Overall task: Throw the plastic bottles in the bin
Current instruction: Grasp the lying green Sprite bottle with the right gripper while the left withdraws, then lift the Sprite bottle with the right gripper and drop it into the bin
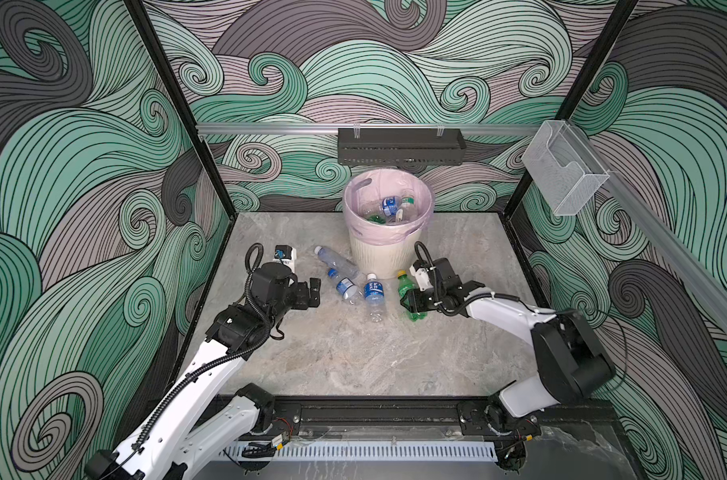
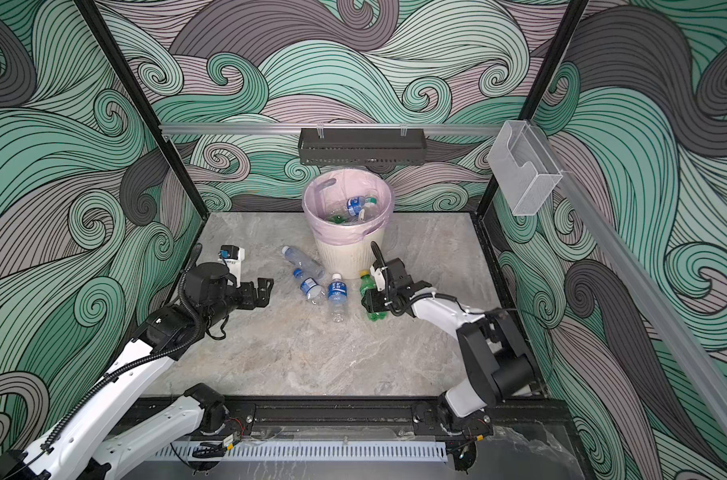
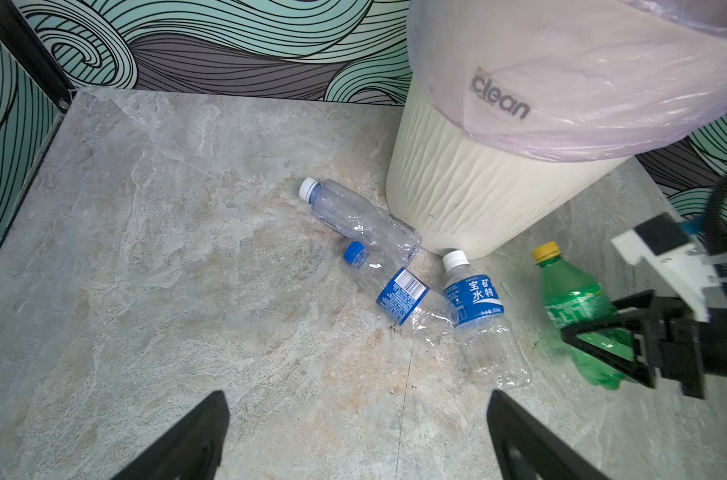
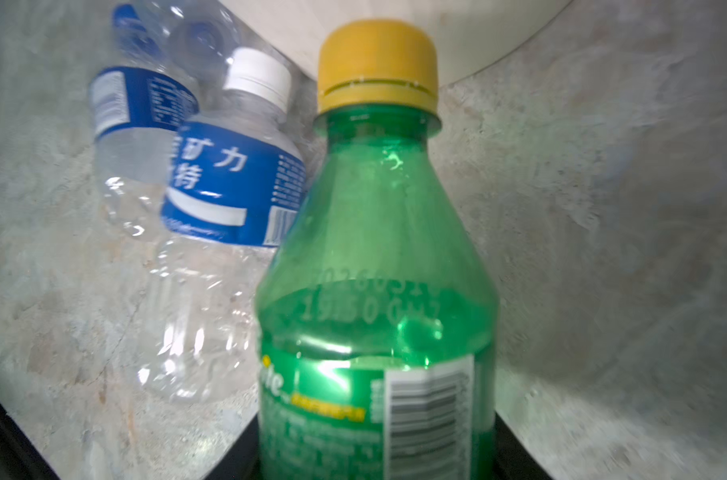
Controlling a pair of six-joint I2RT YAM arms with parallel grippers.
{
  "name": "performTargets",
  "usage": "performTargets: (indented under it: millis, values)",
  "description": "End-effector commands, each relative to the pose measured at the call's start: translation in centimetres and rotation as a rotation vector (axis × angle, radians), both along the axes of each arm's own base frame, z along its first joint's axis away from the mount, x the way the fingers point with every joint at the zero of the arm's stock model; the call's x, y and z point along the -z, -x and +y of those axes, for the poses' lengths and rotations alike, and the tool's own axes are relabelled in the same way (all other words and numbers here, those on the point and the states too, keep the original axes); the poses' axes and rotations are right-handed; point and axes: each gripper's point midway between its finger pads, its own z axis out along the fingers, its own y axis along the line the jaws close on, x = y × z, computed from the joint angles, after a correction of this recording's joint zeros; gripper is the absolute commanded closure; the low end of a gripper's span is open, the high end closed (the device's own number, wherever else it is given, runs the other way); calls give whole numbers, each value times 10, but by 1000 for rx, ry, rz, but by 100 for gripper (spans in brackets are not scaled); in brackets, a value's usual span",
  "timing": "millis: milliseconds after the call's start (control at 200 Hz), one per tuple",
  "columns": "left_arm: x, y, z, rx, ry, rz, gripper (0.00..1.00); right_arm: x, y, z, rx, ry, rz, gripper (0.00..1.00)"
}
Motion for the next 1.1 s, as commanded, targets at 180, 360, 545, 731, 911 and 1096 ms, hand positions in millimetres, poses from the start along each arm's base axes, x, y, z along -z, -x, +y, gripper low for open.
performTargets:
  millis: [180,360,545,731,911,1096]
  values:
    - [5,-18,0,-42,-9,-7,1,-26,23,-37,91,36,-80,49]
    - [9,-18,2,-47,-23,6,1,-60,26,-41,116,-18,-156,51]
    - [8,-14,6,-51,-40,11,1,-156,17,-31,79,-93,-287,51]
    - [14,-10,6,-55,-16,20,1,-290,-51,14,-3,-231,-451,49]
    - [25,-5,-18,52,47,86,1,-334,-146,49,29,-214,-445,6]
    - [39,-2,-25,53,110,128,1,-340,-140,58,-25,-168,-465,0]
